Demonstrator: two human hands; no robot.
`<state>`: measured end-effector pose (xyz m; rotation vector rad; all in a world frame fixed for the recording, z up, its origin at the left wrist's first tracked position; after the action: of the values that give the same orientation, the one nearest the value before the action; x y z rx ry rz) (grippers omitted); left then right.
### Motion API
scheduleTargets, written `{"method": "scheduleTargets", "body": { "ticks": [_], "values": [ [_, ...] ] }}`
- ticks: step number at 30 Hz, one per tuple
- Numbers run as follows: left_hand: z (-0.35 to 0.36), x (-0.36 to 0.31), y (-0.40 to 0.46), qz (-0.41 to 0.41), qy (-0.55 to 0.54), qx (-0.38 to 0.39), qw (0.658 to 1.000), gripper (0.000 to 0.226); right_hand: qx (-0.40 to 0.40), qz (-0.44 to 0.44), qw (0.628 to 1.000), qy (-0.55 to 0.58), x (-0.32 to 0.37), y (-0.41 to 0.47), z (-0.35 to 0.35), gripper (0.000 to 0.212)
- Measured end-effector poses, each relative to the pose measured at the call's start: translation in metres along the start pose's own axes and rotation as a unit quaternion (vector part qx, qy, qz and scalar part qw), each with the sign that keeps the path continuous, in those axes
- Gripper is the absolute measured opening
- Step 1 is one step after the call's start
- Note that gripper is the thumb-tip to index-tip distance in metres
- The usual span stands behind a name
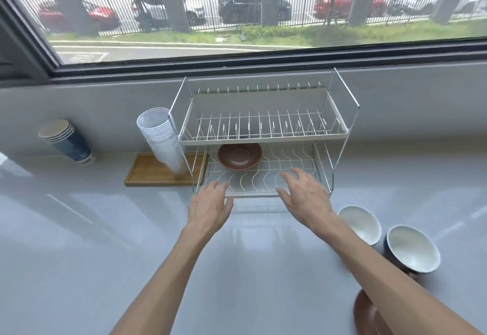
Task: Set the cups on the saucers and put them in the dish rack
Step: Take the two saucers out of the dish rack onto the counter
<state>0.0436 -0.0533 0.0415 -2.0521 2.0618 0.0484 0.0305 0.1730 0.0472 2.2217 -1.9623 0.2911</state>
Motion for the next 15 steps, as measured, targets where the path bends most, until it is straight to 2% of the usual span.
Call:
{"method": "scheduleTargets", "body": {
  "ticks": [15],
  "values": [
    [0.004,0.02,0.111,-0.045,-0.087,0.034,0.995,0.052,0.022,-0.016,1.0,0.009,0.027,0.104,0.024,0.043]
  ]
}}
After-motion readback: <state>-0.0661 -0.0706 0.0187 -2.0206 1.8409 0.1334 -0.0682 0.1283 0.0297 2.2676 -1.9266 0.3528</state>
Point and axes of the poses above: each hand's wrist, its own y-axis towards the middle knuckle, its own z-axis out of the palm, x = y × z, the point moved 2 cm from there along y, towards the middle knuckle, and after that the axes turned 2 degrees about x, right-handed, at the moved point
